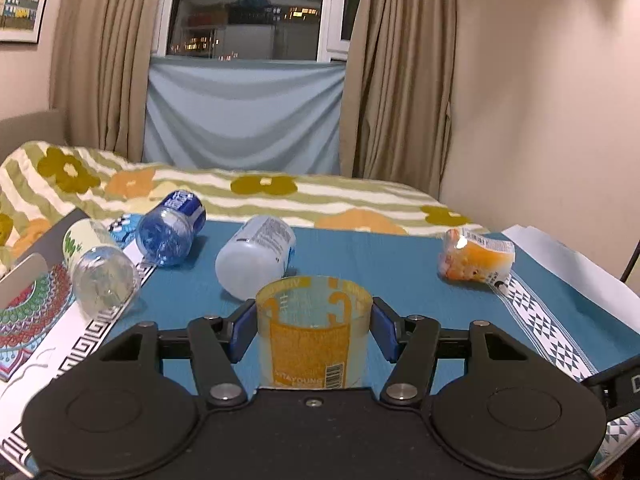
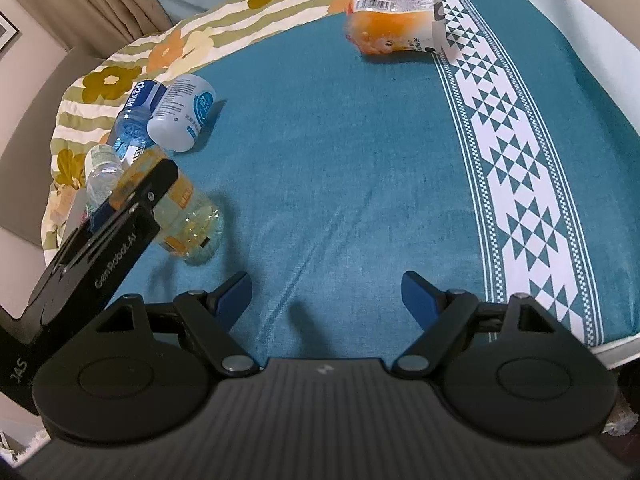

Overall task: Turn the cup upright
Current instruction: 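Lower the upright cup onto the blue cloth with the left tool, then open the left tool and lift it away from the cup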

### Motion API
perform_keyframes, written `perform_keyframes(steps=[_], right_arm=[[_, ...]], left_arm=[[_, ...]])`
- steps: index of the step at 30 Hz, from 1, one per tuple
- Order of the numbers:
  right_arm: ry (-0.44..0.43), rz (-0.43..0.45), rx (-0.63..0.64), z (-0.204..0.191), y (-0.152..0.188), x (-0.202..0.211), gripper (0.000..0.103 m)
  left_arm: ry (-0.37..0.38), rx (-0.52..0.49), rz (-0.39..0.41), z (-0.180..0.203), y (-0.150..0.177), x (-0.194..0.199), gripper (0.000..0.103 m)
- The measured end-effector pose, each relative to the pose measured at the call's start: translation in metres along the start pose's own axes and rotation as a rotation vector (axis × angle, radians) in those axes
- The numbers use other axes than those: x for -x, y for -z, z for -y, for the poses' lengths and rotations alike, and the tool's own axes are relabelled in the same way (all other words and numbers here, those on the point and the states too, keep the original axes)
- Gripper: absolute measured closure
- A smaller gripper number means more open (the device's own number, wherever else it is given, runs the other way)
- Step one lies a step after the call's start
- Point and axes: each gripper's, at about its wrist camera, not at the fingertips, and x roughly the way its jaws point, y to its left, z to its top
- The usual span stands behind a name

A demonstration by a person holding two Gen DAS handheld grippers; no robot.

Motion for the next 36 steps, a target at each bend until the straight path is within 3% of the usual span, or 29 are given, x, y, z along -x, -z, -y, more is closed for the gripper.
perform_keyframes(steps=[8, 10, 12, 20, 23, 27, 31, 36], right_arm=[[-0.006, 0.007, -0.003, -0.002, -0.001, 0.002, 0.006], [-0.008, 0.010, -0.003, -0.003, -0.002, 0.003, 0.006], [-0.009, 0.012, -0.002, -0.003, -0.002, 0.004, 0.006], [-0.010, 0.019, -0.012, -0.002, -0.002, 0.009, 0.006], [-0.010, 0.022, -0.004, -0.006, -0.003, 0.016, 0.006], [0.007, 0.051, 0.031, -0.020, -0.011, 0.038, 0.006], [0.061, 0.114, 0.081, -0.041, -0.021, 0.069, 0.000], [0.107, 0.216, 0.133, -0.066, -0.028, 0.114, 0.000]], left_arm=[[-0.009, -0.029, -0.099, 0.004, -0.007, -0.002, 0.038], [-0.012, -0.026, -0.143, 0.004, -0.009, -0.007, 0.030], [-0.017, -0.012, -0.176, 0.001, -0.009, -0.009, 0.014], [-0.042, -0.020, -0.216, -0.005, -0.016, -0.006, 0.013], [-0.043, 0.006, -0.244, -0.012, -0.026, 0.008, 0.012], [-0.018, 0.066, -0.278, -0.022, -0.053, 0.039, 0.000], [0.010, 0.107, -0.298, -0.028, -0.084, 0.068, 0.000], [0.029, 0.089, -0.260, -0.031, -0.115, 0.102, 0.000]])
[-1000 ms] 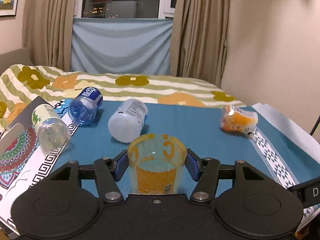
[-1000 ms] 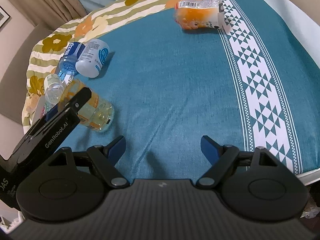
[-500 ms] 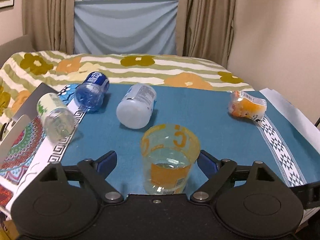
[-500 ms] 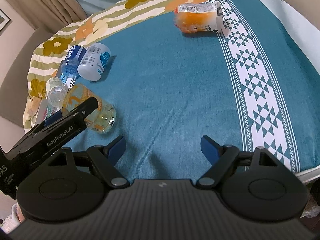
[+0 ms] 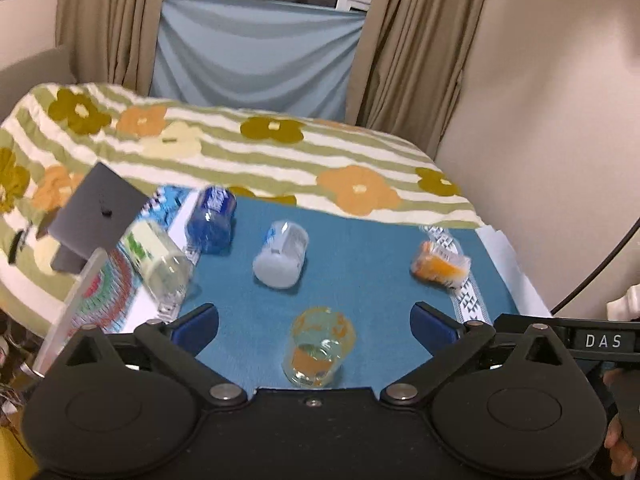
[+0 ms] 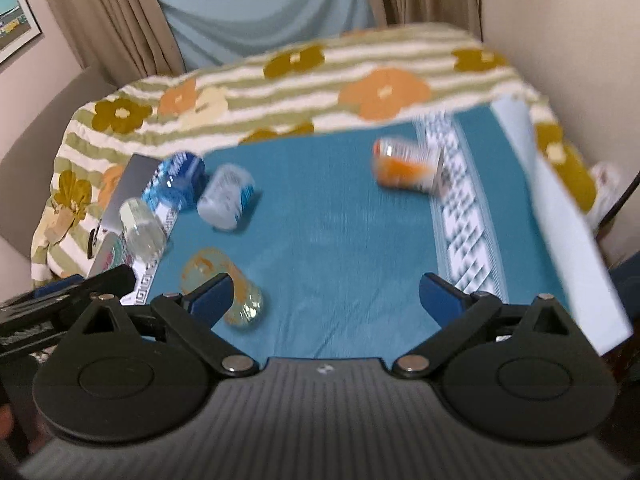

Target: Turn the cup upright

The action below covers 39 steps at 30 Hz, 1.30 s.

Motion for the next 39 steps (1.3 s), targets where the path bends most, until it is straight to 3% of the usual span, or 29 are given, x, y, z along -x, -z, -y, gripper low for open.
perform_keyframes(steps=[6, 14, 39], right_arm=[[0.087, 0.056, 0.073, -0.021, -0.006, 0.036, 0.000], [0.181, 0.044, 0.098, -0.034, 0.016, 0.041, 0.000], [0.205, 0.048, 0.077, -0.039, 0.021, 0.043, 0.000]], left_arm=[[-0.064, -0.067, -0.010, -0.005, -0.013, 0.027, 0.000], [-0.097, -0.121, -0.036, -0.011, 0.003, 0.033, 0.000], [-0.088, -0.148, -0.052, -0.011, 0.004, 0.027, 0.000]])
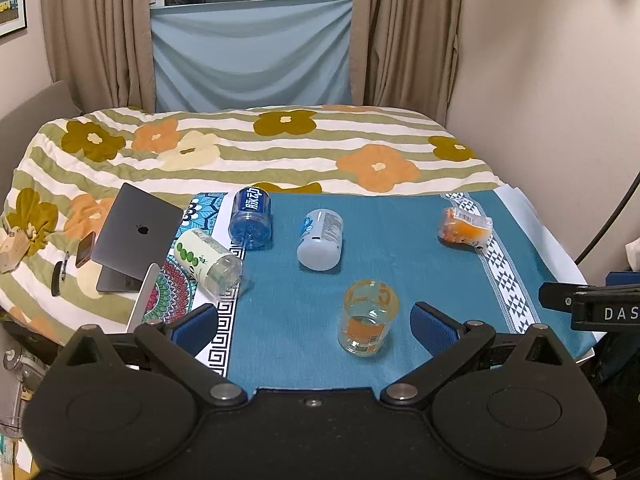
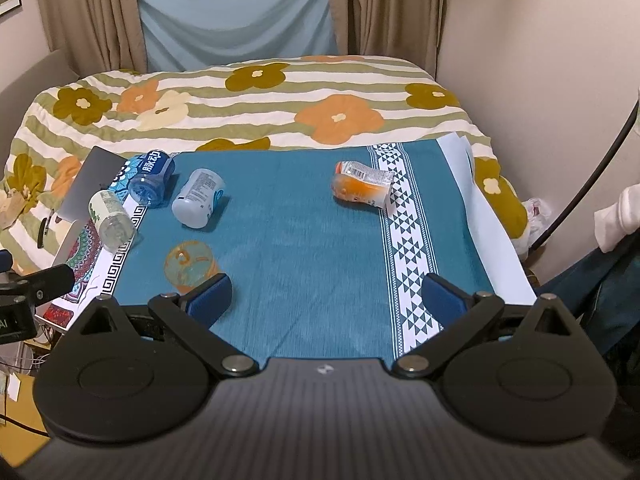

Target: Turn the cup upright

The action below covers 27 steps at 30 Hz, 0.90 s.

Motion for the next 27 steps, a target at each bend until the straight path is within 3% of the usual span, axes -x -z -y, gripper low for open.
perform_keyframes(steps=[27], right_arm=[[0.008, 0.007, 0.002, 0.0020, -0.0070, -0.0034, 0.000]], left_arm=[[-0.012, -0.025, 0.007, -0.0008, -0.0012, -0.0018, 0.000]])
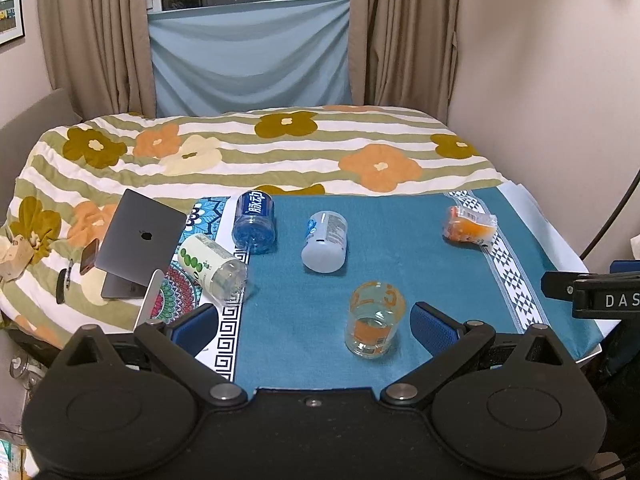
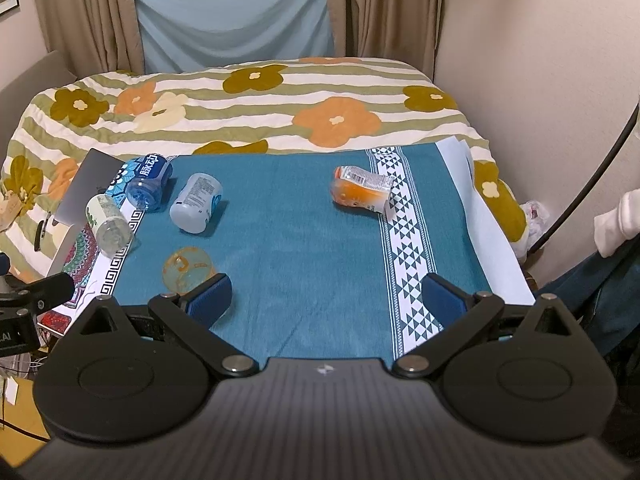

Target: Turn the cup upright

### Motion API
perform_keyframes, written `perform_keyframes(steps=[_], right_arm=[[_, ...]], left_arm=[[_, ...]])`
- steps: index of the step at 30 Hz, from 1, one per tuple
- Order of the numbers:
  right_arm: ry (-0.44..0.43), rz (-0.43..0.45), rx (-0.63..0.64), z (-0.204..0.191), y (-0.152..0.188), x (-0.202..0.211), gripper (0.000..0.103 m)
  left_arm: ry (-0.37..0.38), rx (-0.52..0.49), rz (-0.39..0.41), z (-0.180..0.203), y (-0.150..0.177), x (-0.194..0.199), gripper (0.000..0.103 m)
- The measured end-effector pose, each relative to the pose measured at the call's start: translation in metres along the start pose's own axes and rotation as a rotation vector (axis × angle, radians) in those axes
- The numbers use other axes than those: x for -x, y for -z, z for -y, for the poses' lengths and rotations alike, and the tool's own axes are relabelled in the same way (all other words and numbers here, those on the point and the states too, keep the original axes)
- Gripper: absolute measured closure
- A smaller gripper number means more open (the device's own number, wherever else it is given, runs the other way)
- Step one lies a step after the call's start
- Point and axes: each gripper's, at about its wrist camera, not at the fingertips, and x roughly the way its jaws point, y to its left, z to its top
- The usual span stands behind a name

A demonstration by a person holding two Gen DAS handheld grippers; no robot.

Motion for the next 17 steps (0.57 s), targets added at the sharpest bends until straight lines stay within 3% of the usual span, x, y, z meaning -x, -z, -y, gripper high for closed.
perform_keyframes(steps=[17], right_arm=[[0.010, 0.007, 0.010, -0.0042, 0.0004, -0.0018, 0.000]], left_arm=[[0.006, -0.005, 0.003, -0.0030, -0.0003, -0.0043, 0.000]])
